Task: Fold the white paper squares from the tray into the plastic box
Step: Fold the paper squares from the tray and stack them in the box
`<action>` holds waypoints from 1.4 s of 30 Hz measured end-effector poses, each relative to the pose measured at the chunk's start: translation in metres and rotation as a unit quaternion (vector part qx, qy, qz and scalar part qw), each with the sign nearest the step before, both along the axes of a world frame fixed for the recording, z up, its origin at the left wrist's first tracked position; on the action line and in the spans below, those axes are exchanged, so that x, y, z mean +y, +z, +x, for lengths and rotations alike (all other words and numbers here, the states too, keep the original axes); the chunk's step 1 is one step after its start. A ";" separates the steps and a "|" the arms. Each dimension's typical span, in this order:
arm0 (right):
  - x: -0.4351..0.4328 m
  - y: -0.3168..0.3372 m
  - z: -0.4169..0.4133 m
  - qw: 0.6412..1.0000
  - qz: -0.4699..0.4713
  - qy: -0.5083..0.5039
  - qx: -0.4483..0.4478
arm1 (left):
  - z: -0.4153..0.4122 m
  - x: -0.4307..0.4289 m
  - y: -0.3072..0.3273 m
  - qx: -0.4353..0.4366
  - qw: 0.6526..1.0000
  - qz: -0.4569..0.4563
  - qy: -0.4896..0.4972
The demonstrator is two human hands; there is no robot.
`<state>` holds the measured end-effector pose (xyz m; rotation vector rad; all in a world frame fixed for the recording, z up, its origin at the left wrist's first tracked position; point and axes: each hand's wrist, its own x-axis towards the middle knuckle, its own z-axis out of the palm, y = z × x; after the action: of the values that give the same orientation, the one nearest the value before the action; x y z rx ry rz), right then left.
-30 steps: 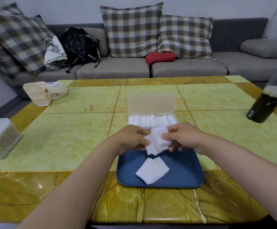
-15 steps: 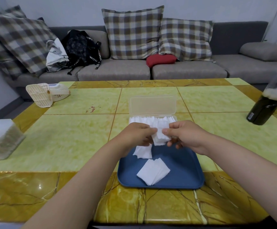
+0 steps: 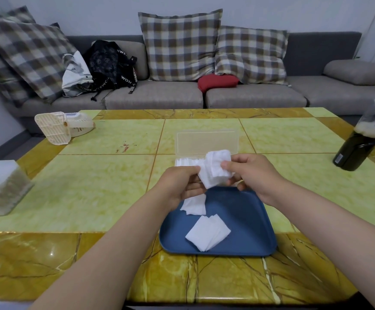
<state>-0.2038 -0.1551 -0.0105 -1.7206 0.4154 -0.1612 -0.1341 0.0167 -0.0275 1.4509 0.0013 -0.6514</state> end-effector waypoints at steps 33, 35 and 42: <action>0.000 0.008 0.001 0.989 -0.123 0.066 0.047 | -0.007 -0.004 0.015 -0.105 0.991 -0.015 -0.084; -0.005 0.014 0.001 0.993 -0.055 0.088 0.062 | -0.006 -0.009 0.019 -0.110 0.990 -0.026 -0.086; -0.023 0.020 0.017 0.999 -0.002 0.042 0.030 | 0.003 -0.034 0.021 -0.224 0.970 0.080 -0.039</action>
<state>-0.1872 -0.1777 0.0092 -1.7476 0.3875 -0.0499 -0.1306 -0.0168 -0.0065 1.7363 -0.3657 -0.3803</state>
